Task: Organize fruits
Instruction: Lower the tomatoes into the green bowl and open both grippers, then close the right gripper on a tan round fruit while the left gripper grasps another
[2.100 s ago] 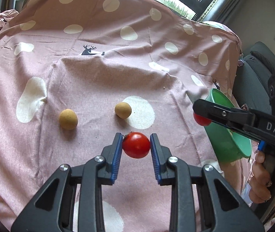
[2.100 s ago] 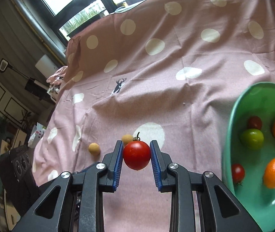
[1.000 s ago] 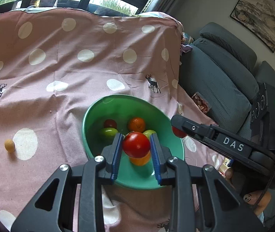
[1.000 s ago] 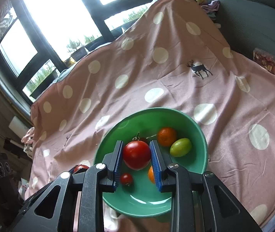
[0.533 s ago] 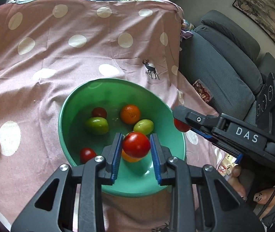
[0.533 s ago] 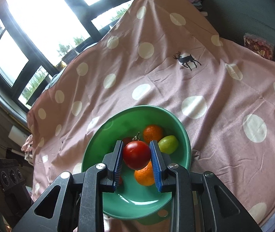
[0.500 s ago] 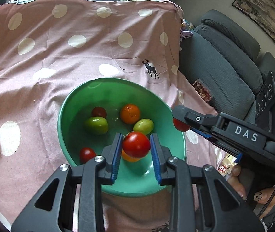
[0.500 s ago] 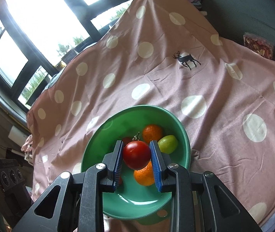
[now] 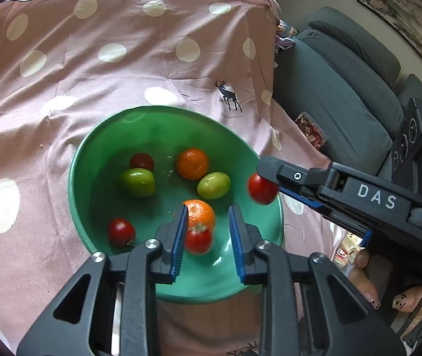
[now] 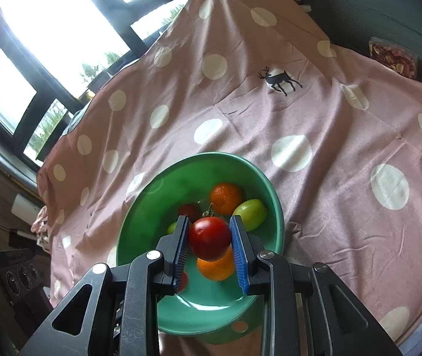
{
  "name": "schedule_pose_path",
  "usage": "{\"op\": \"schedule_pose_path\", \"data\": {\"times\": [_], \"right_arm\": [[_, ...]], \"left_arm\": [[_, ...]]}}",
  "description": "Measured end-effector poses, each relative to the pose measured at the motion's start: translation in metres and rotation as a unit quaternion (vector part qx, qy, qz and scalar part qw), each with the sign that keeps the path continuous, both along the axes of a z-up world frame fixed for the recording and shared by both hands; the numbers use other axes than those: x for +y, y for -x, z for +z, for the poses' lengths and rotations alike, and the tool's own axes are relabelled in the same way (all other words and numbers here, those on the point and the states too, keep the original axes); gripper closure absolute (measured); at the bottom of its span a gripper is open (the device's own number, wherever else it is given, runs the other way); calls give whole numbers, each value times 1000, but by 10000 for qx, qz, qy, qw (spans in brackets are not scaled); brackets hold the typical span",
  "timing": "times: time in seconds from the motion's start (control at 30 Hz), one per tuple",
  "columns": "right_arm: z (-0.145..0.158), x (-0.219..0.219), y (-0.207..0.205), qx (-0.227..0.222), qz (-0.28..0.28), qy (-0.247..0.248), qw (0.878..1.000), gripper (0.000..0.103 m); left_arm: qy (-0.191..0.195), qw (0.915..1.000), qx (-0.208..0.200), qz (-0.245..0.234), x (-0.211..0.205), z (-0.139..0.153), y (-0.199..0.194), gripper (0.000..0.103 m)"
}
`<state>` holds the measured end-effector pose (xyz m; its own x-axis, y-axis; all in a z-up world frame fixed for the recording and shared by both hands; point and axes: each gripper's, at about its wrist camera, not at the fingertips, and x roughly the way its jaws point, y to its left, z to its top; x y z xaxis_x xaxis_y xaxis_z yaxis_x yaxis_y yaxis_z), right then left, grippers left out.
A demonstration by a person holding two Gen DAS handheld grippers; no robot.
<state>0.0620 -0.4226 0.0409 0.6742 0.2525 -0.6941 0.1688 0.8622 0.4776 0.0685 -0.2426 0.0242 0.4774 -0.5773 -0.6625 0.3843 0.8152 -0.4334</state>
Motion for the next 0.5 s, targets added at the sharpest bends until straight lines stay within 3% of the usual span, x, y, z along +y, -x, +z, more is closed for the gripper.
{"op": "schedule_pose_path", "data": {"times": [0.1, 0.17, 0.23, 0.5], "right_arm": [[0, -1, 0, 34, -39, 123, 9999, 71], [0, -1, 0, 41, -31, 108, 9999, 57], [1, 0, 1, 12, -23, 119, 9999, 51], [9, 20, 2, -98, 110, 358, 9993, 47]], "left_arm": [[60, 10000, -9, 30, 3, 3, 1, 73], [75, 9999, -24, 78, 7, 6, 3, 66], [76, 9998, -68, 146, 14, 10, 5, 62], [-3, 9956, -316, 881, 84, 26, 17, 52]]}}
